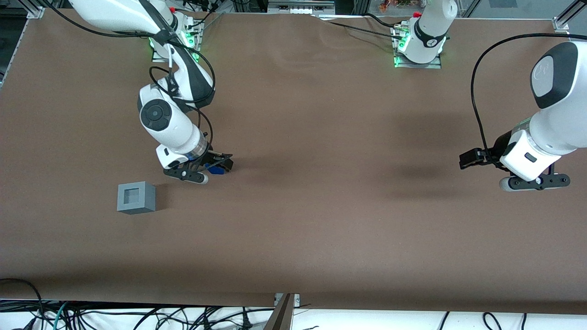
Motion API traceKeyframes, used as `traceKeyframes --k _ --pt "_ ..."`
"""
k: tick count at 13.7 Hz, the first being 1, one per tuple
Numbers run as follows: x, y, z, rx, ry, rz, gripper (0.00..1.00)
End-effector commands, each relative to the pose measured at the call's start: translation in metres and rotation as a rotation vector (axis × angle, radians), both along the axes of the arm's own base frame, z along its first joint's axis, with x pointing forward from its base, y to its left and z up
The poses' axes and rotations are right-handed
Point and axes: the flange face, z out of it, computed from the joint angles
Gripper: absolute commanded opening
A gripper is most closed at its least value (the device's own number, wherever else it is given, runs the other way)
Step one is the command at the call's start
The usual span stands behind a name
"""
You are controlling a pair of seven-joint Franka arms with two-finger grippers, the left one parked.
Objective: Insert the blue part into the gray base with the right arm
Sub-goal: 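Move the open right gripper down over the blue part, then close the right gripper on the blue part and lift it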
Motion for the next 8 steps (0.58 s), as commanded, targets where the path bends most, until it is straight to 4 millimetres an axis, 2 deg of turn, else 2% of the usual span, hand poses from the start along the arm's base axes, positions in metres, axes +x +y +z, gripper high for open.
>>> traceKeyframes --k 1,8 --pt "-0.015 -0.004 -0.008 -0.022 -0.005 0.004 0.99" --pt "-0.029 -0.012 -0.028 -0.099 0.01 0.05 0.98"
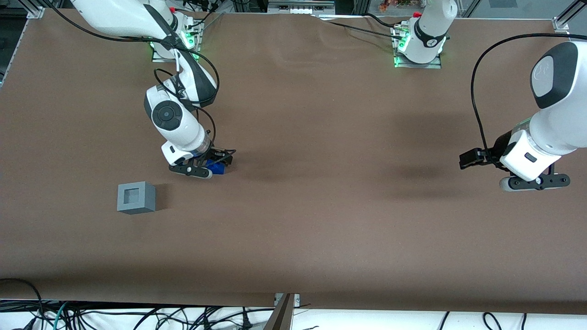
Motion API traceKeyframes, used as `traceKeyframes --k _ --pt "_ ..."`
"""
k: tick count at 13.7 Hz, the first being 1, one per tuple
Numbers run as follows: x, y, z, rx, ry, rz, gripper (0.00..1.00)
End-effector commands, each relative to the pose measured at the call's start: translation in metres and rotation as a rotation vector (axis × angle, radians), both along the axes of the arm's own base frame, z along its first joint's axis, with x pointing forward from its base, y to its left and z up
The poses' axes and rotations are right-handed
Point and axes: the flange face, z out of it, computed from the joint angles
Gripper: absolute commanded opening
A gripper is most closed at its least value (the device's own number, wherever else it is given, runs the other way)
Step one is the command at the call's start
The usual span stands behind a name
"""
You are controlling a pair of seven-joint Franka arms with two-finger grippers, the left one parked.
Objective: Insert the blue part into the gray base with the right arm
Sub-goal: 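Close the right gripper on the blue part and lift it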
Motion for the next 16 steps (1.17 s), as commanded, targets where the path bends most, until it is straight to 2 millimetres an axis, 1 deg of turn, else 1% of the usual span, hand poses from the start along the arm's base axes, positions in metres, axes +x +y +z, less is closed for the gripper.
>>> traceKeyframes --k 1,2,6,8,9,10,11,12,14,16 --pt "-0.008 -0.004 -0.002 -0.034 -0.018 0.009 0.94" --pt "-0.009 -0.005 -0.007 -0.038 -0.014 0.011 0.89" --pt "-0.008 -0.006 -0.015 -0.037 -0.007 0.01 0.52" --pt "-0.008 -0.006 -0.018 -0.036 -0.005 0.01 0.39" --pt "-0.005 -0.01 -0.015 -0.038 -0.01 0.01 0.23" --pt "0.0 -0.013 -0.007 -0.041 -0.023 0.018 0.12" --pt "0.006 -0.017 0.005 -0.045 -0.035 0.025 0.11" --pt "0.014 -0.023 0.022 -0.065 -0.027 0.034 0.11" --pt "0.033 -0.034 0.07 -0.109 0.009 0.083 0.11" --pt "0.052 -0.06 0.113 -0.134 0.039 0.14 0.11"
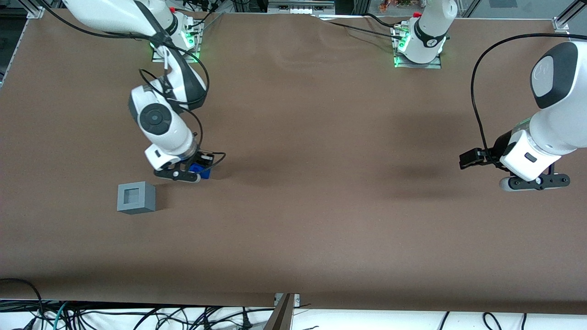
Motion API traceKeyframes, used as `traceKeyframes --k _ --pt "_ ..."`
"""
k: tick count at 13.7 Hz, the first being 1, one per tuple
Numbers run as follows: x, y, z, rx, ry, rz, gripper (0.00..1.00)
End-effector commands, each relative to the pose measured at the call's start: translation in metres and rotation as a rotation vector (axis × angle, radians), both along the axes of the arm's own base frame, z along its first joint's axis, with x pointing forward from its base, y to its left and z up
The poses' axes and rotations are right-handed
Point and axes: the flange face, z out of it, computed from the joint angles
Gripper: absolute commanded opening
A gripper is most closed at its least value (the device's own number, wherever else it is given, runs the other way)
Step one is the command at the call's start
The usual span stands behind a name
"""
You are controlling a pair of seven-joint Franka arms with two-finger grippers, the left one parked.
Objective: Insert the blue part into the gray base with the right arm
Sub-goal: 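Close the right gripper on the blue part and lift it, then carry the blue part over the gray base's opening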
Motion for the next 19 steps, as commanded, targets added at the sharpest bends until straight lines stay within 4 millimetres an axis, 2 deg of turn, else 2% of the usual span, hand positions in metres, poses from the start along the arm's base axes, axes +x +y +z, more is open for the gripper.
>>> traceKeyframes --k 1,4,6,8,9,13,19 --pt "0.02 -0.036 0.059 -0.03 0.028 0.088 0.11" --pt "0.042 -0.103 0.082 0.039 0.034 0.201 0.11" --pt "0.049 -0.14 0.083 0.055 0.04 0.278 0.11" --pt "0.056 -0.165 0.08 0.054 0.044 0.31 0.11" --pt "0.061 -0.174 0.08 0.052 0.039 0.326 0.11" --pt "0.083 -0.206 0.057 0.071 0.016 0.349 0.11" --pt "0.096 -0.225 0.015 0.098 -0.015 0.291 0.11"
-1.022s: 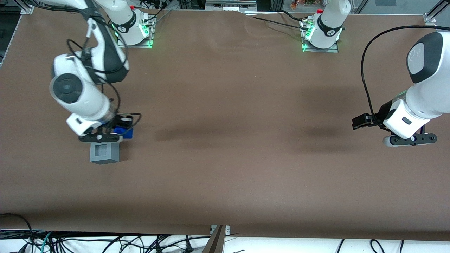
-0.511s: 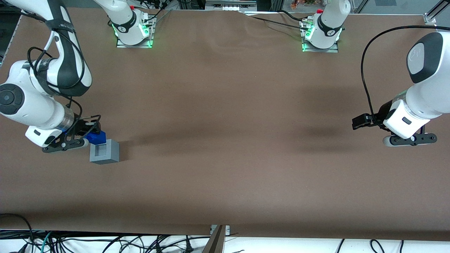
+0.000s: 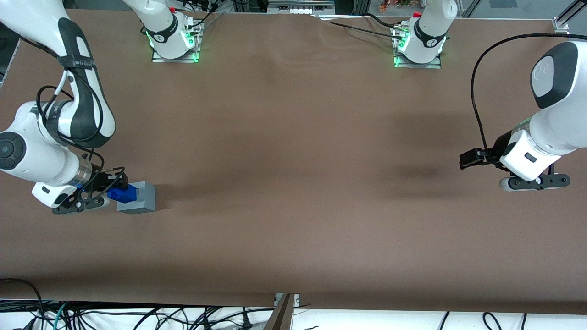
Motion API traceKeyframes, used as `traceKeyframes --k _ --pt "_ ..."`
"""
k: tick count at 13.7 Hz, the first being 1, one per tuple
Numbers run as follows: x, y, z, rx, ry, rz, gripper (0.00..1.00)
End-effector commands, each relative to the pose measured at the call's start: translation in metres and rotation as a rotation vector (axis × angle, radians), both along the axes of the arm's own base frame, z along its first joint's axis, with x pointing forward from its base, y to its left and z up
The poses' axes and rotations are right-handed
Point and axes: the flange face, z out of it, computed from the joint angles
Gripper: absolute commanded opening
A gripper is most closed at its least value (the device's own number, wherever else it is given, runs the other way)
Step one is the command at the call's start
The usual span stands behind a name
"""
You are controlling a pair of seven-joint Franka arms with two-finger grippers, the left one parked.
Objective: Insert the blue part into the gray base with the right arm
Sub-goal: 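Carry the blue part over the gray base's opening, then lower the blue part into the gray base's square opening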
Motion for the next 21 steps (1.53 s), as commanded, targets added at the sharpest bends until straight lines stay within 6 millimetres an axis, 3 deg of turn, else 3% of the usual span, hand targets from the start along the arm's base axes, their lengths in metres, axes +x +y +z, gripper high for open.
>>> traceKeyframes --k 1,17,21 --pt "0.009 -0.006 -0.005 0.02 -0.019 -0.002 0.11" --pt "-0.001 -0.005 -0.023 0.038 0.015 -0.049 0.12" --pt "-0.002 -0.007 -0.033 0.038 -0.005 -0.05 0.18"
